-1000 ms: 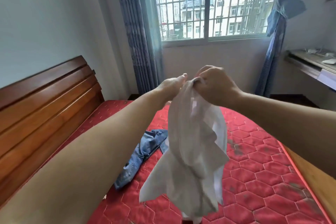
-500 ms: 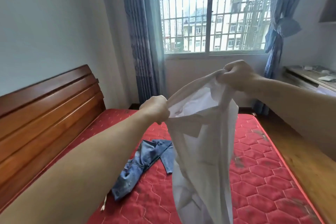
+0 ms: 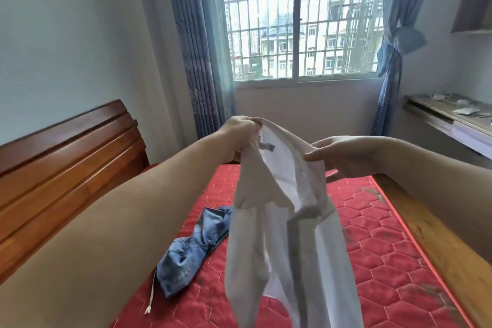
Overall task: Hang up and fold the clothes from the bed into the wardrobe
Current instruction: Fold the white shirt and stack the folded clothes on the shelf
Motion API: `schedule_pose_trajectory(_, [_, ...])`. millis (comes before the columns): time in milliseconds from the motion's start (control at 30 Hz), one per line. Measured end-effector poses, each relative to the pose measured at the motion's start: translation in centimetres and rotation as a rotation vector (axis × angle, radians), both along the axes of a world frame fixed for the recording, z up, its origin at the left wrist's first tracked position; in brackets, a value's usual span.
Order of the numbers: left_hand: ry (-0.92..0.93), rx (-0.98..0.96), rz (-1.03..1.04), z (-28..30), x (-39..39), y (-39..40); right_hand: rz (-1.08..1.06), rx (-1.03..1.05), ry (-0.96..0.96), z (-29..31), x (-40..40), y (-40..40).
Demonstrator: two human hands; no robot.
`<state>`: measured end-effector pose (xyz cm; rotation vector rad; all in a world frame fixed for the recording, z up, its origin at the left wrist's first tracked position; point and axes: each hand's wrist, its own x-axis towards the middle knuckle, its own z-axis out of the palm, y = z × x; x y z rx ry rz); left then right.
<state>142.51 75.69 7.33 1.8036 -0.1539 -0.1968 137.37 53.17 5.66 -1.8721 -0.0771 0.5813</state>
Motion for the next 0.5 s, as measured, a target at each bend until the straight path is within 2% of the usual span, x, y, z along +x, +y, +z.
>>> schedule_pose_trajectory(133, [-0.029,0.02,-0.02,-0.2,0.0,-0.3,-0.028,-0.061,-0.042,-0.2,-0.1,0.3])
schedule_pose_trajectory(200, [-0.044,0.039,0.01,0.0,0.0,-0.3,-0.127,-0.112,-0.17,-0.8,-0.1,0.7])
schedule_pose_trajectory(233, [-0.054,0.054,0.028,0.2,0.1,-0.4,-0.204,-0.224,-0.322,-1.3,-0.2,1.0])
schedule_pose_trajectory(300, [-0.081,0.094,0.056,0.6,0.1,-0.4,-0.336,-0.617,-0.809,-2.9,-0.3,1.8])
schedule_pose_trajectory(333, [-0.1,0.11,0.062,0.7,0.2,-0.4,-0.319,-0.744,-1.017,-3.8,-0.4,2.3])
schedule_pose_trajectory(367, [-0.118,0.113,0.06,0.8,0.2,-0.4,-0.271,-0.773,-1.084,-4.5,-0.6,3.0])
schedule_pose_trajectory(433, [-0.138,0.078,0.023,0.8,0.3,-0.3,-0.193,-0.687,-0.911,-5.2,-0.7,4.3])
schedule_pose_trajectory(500, [-0.171,0.073,-0.019,0.6,0.4,0.0,-0.226,-0.72,-0.796,-6.1,-0.1,5.2])
